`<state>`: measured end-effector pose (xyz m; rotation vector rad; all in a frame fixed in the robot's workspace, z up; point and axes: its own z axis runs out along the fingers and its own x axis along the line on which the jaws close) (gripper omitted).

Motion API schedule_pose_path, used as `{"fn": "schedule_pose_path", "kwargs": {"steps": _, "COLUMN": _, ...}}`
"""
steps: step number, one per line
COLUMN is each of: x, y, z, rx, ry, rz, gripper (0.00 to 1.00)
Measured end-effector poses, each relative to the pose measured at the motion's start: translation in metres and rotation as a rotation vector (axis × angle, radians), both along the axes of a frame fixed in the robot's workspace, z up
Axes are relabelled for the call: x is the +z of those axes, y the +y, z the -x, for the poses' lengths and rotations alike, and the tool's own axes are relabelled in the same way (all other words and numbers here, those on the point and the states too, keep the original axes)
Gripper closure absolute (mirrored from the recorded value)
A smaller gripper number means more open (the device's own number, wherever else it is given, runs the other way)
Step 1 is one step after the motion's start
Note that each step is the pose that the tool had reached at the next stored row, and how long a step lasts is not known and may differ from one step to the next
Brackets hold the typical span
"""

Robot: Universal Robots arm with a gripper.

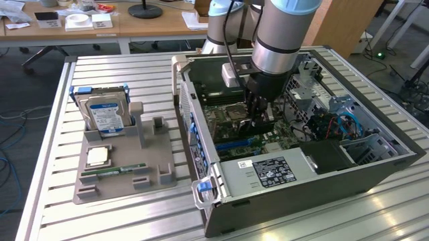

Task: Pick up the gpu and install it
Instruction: 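Insert the gpu into the slot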

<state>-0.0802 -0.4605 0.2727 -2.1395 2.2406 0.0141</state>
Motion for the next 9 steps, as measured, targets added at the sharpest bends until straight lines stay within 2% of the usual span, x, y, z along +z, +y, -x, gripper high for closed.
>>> {"fn": "schedule_pose_path", "kwargs": {"steps": 9, "x": 0.0, "y": 0.0, "z": 0.0049, "rx": 0.0, "ry": 0.0, "rz": 0.0, "gripper": 0.73}}
